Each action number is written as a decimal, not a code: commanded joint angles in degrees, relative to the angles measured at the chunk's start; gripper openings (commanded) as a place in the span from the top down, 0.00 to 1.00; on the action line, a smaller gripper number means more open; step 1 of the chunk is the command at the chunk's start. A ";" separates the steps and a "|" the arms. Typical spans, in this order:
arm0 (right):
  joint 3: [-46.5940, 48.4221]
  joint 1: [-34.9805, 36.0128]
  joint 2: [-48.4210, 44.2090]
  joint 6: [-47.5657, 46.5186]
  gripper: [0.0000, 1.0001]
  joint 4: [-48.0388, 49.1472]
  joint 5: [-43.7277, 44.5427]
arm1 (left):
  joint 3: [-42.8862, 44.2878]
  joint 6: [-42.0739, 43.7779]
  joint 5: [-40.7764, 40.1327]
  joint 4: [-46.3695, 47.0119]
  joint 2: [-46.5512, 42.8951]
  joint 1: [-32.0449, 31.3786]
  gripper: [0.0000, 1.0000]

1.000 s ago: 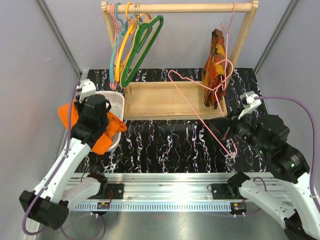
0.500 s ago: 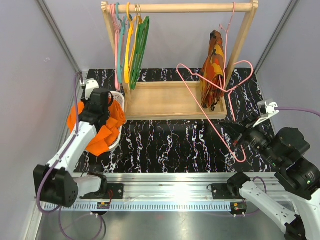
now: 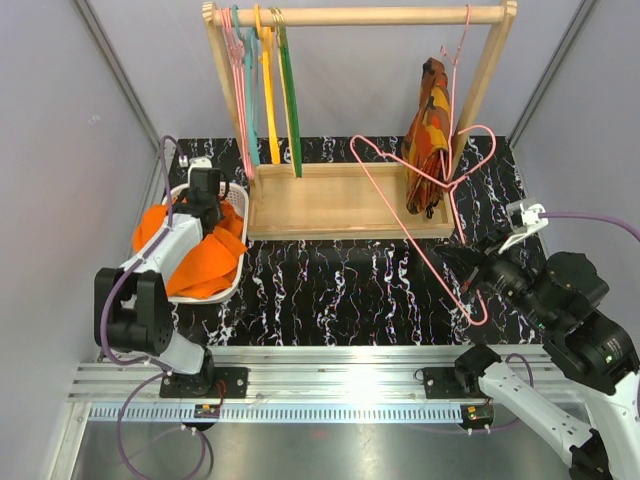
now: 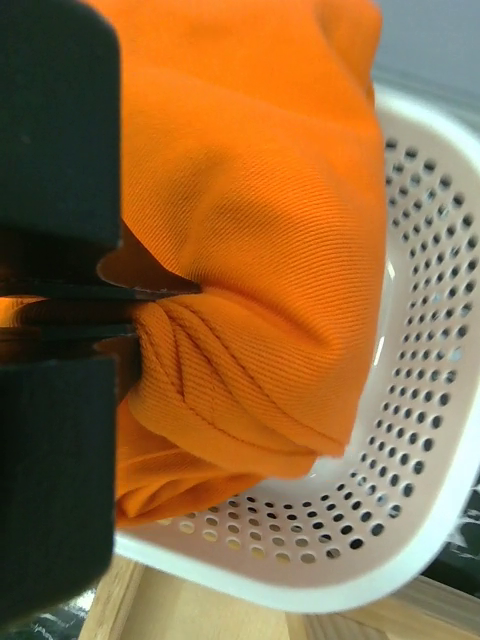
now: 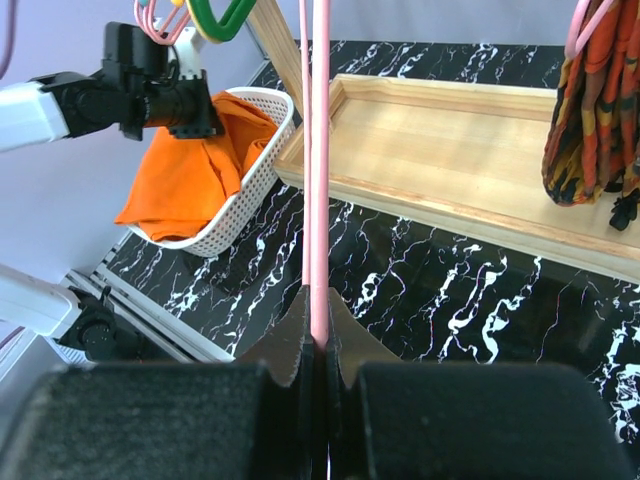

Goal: Remove the trousers from the hanger

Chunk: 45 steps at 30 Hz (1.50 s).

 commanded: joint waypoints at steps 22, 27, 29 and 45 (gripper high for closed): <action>13.72 0.19 10.98 -6.91 1.00 -4.72 11.07 | 10.48 -4.23 44.76 -0.27 3.22 15.42 0.21; 16.02 0.19 14.59 -7.70 1.00 -5.34 14.32 | 10.39 -5.37 42.50 -1.76 -6.69 15.43 0.01; 17.24 0.19 16.17 -7.70 1.00 -4.90 15.99 | 9.61 -6.51 39.26 -2.72 -10.22 15.43 0.01; 35.43 0.19 36.91 -11.39 1.00 4.50 22.31 | -2.45 -6.35 15.35 -21.24 -52.77 14.20 0.01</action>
